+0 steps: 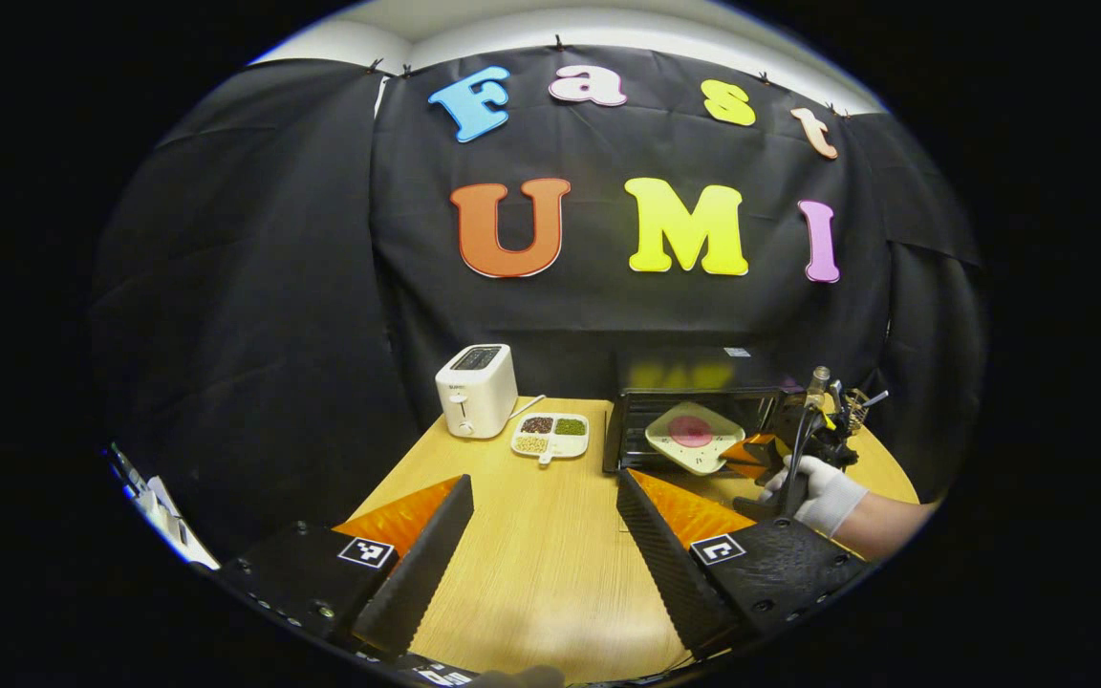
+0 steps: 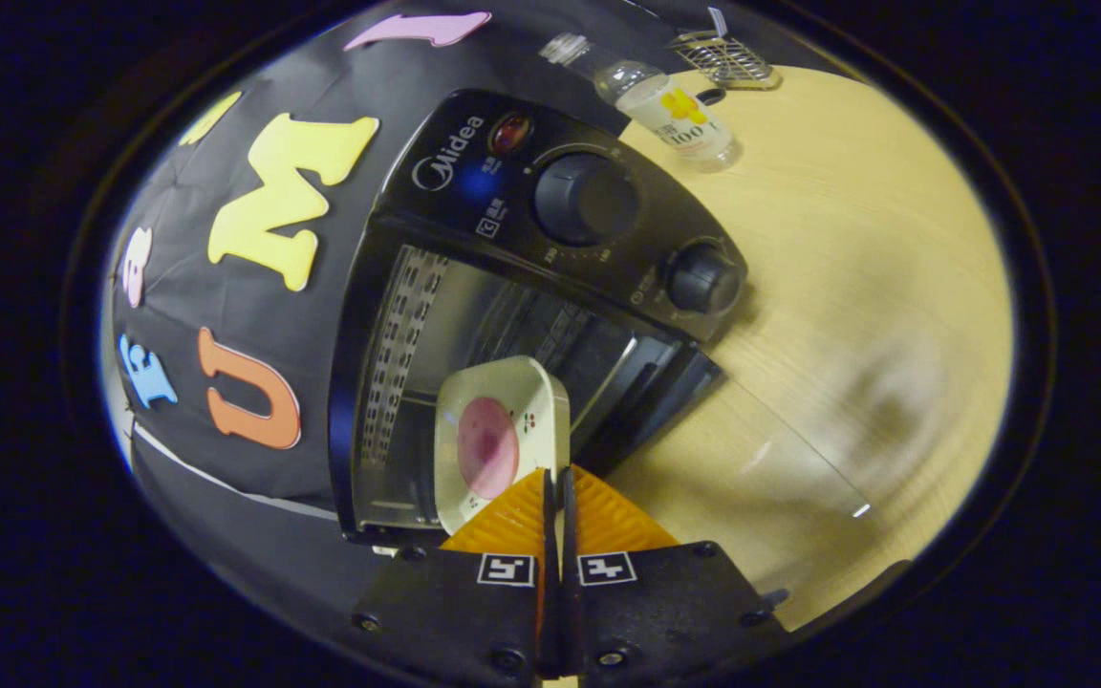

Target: Open the electric oven with the left hand, put the food in, and close the electric oven.

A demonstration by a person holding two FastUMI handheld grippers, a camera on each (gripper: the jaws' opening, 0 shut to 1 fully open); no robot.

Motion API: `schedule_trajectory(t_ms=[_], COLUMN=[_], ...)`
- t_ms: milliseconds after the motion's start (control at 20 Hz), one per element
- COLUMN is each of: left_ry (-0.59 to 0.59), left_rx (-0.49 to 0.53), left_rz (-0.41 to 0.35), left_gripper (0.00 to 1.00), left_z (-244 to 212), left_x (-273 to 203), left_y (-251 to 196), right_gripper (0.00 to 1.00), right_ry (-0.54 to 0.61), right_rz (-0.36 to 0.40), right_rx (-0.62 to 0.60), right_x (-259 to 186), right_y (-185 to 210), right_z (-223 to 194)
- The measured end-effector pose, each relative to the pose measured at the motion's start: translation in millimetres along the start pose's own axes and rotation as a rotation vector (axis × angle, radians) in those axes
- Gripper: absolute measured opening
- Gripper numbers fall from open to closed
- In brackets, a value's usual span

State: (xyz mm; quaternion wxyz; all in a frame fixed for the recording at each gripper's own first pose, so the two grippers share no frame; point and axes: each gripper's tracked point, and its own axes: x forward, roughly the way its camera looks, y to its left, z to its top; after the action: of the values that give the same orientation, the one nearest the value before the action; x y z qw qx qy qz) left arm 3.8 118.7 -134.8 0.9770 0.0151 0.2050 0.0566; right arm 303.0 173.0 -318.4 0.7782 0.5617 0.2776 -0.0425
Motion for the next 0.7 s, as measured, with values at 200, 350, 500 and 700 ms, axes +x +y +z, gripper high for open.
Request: schedule_trajectory(t_ms=[200, 350, 500, 700], left_ry=[0.007, 0.010, 0.013, -0.002], left_rx=[-0.012, -0.022, -0.025, -0.024], left_rz=[0.027, 0.039, 0.040, 0.020], left_gripper=[0.97, 0.97, 0.97, 0.97], left_z=[0, -2, -2, 3], left_x=[1, 2, 4, 5], left_y=[3, 3, 2, -9], right_gripper=[0.04, 0.05, 0.12, 0.23], right_ry=[-0.054, -0.057, -0.042, -0.063], right_rz=[0.027, 0.038, 0.062, 0.101], right_rx=[-0.026, -0.028, 0.001, -0.029], right_x=[22, 28, 26, 6], right_y=[11, 7, 5, 12], right_z=[15, 19, 21, 31])
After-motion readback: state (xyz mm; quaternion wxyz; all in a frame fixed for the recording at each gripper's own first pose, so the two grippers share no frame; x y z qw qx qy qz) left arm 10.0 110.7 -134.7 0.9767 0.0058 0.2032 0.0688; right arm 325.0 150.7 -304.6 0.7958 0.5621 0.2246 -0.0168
